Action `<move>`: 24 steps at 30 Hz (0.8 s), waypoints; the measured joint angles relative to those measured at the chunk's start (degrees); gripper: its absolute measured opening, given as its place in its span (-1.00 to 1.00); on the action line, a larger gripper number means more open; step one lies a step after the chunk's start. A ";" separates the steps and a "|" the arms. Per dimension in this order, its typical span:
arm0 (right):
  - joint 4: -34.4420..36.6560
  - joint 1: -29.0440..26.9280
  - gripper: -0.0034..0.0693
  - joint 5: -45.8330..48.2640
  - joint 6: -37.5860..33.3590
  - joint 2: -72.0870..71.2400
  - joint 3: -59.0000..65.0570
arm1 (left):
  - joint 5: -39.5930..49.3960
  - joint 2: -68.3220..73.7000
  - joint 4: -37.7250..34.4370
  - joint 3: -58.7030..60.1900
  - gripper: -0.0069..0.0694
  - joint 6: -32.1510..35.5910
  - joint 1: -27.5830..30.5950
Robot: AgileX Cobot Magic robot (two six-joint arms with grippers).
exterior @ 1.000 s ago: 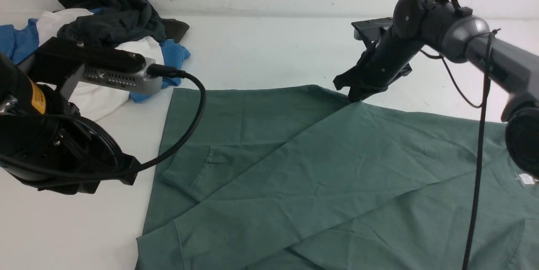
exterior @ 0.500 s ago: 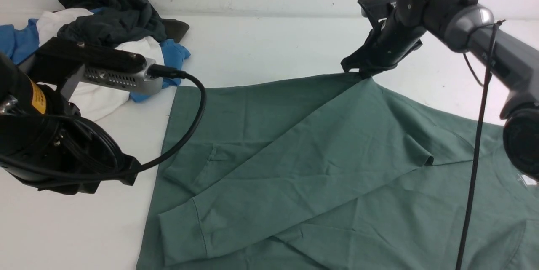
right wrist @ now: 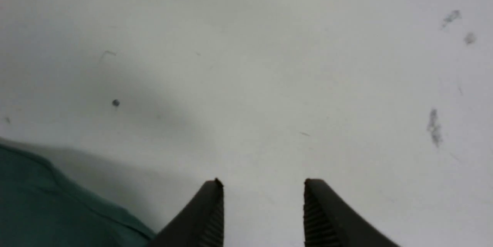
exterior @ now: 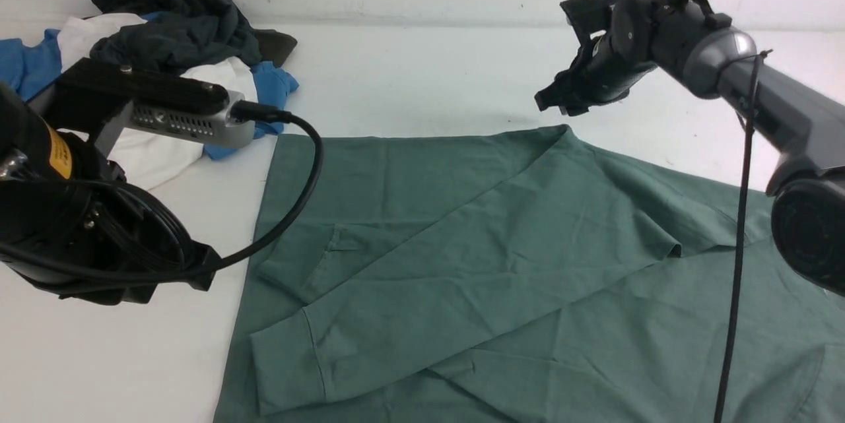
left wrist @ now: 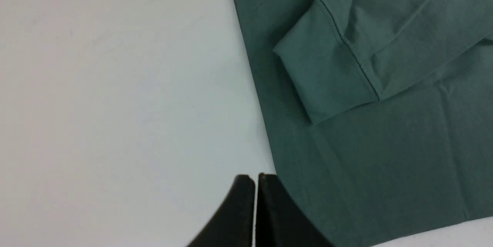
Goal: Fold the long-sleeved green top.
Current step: Use both arms simultaneously to clamp the lower edge of the clothing fabric
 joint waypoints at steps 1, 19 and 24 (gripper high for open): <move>-0.39 0.00 -0.04 1.28 0.32 -0.05 -0.40 | 0.00 0.00 0.00 0.00 -0.83 0.00 0.00; 11.34 -1.26 -0.94 16.68 -1.06 -35.93 27.38 | -0.21 -1.80 -6.24 16.56 -0.83 -5.43 0.00; 13.72 -1.28 -0.94 16.70 -1.68 -49.86 47.39 | -4.01 -1.80 -10.92 25.29 -0.83 -5.43 0.00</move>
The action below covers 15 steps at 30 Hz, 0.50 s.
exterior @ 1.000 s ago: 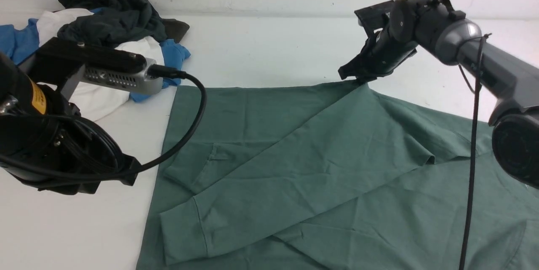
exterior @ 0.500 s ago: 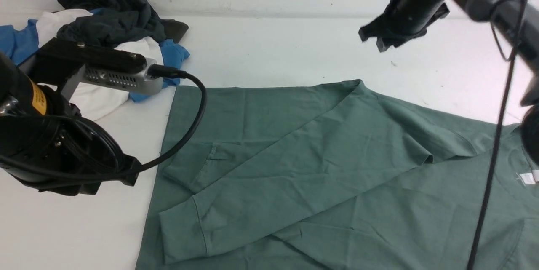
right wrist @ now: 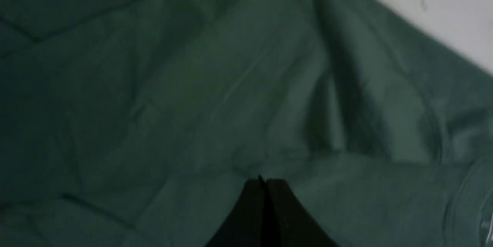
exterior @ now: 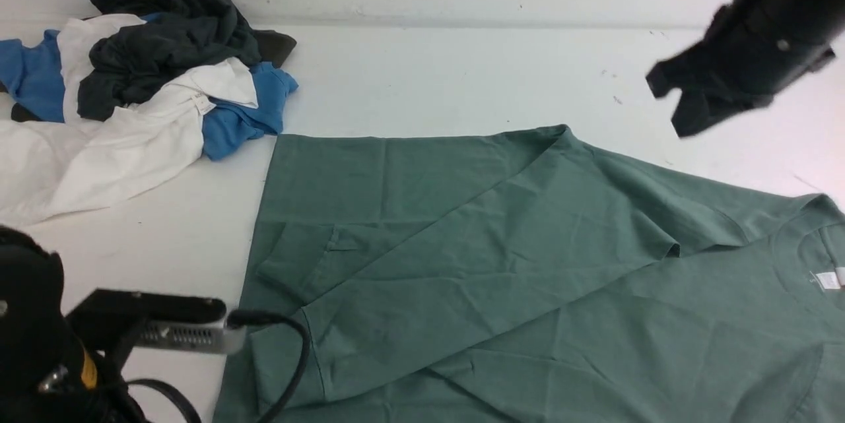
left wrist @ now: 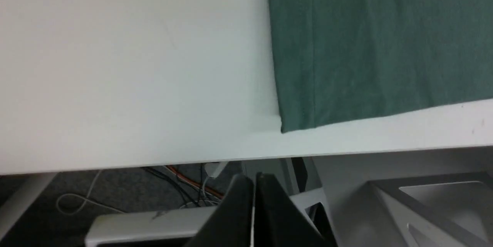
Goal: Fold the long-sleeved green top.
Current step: Use both arms simultaneously to clamp the lower edge of the clothing fabric
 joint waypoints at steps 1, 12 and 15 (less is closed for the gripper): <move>1.27 0.00 -0.94 0.00 -0.53 -3.14 5.54 | -2.08 0.00 -1.01 1.76 -0.83 0.00 0.00; 4.30 0.00 -0.95 -0.18 -9.35 -20.13 33.32 | -13.51 0.55 -2.31 9.75 -0.83 -3.04 -2.13; 4.63 0.00 -0.95 -0.93 -10.68 -21.50 36.24 | -15.48 1.75 -2.31 9.75 -0.83 -4.92 -6.45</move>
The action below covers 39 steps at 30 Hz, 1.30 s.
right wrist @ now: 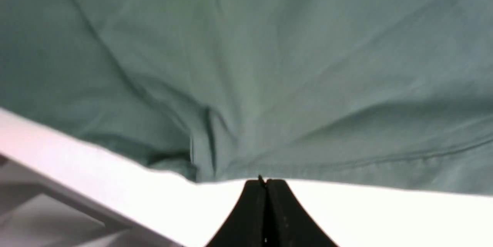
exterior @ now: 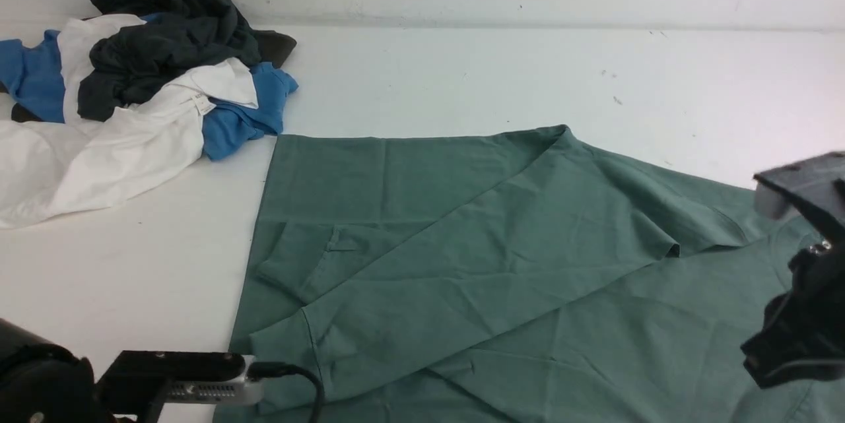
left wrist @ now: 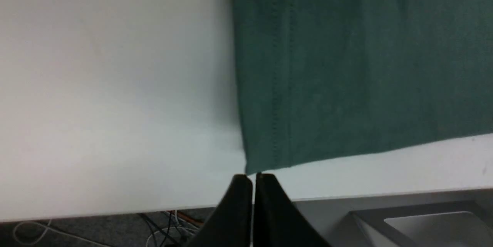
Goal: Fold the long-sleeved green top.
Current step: Use both arms simultaneously to clamp the lower edge of the clothing fabric
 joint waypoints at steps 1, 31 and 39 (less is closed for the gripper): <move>0.06 0.00 -0.95 -0.31 -0.08 -0.06 0.54 | -0.41 0.61 0.31 0.00 -0.83 -1.02 -1.26; 9.90 0.00 -0.95 -2.72 -5.03 -0.11 1.84 | -6.86 7.27 6.01 0.00 0.16 -18.19 -4.98; 9.96 0.00 -0.95 -2.72 -5.03 -0.11 1.84 | -6.67 11.59 4.33 -0.35 0.15 -18.19 -4.98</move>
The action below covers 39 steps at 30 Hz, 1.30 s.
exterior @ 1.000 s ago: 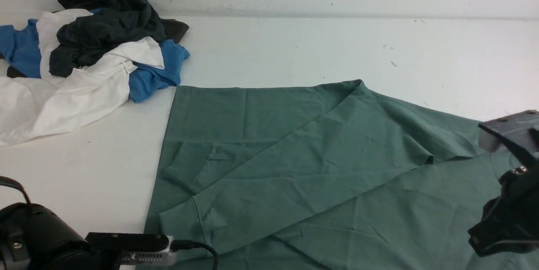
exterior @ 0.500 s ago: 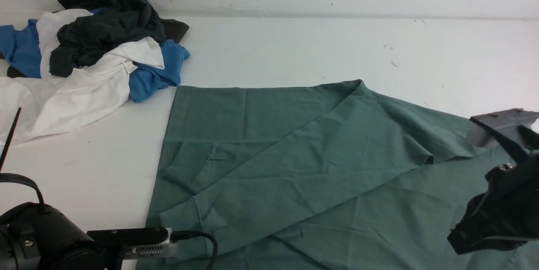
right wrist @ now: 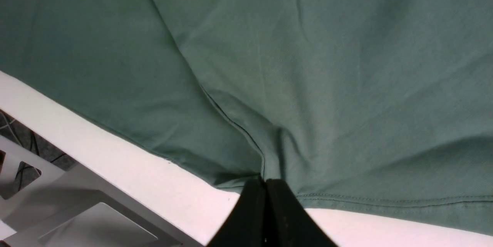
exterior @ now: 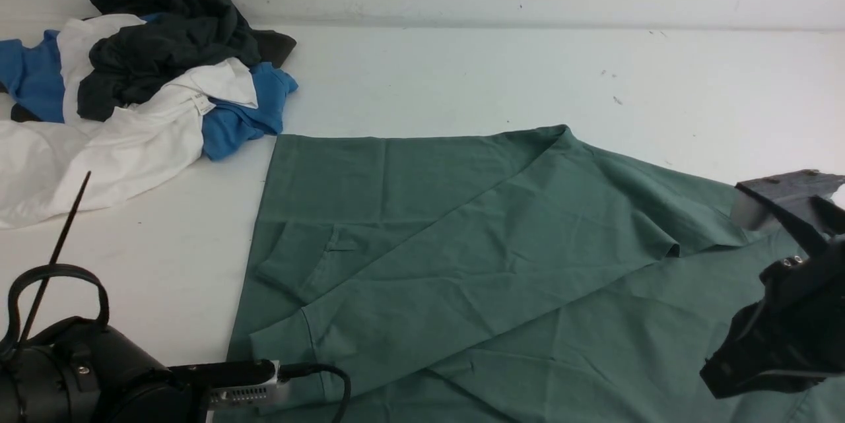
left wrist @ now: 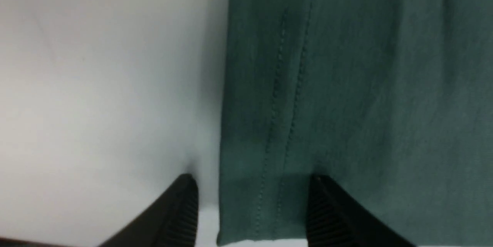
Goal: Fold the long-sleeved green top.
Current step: Use both arms simultaneously to clamp the lower edge of the clothing fabric
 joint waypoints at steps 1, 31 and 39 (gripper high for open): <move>0.00 0.00 -0.95 0.00 0.00 0.00 0.00 | 0.17 0.30 -0.12 -0.24 0.12 0.00 0.00; -21.14 34.16 0.14 -3.47 32.15 4.51 4.77 | 10.99 -13.89 6.71 -2.56 -0.76 4.12 -0.06; -23.31 34.37 0.39 -16.55 39.26 11.01 11.43 | 11.53 -14.29 6.77 -2.56 -0.77 4.38 -0.06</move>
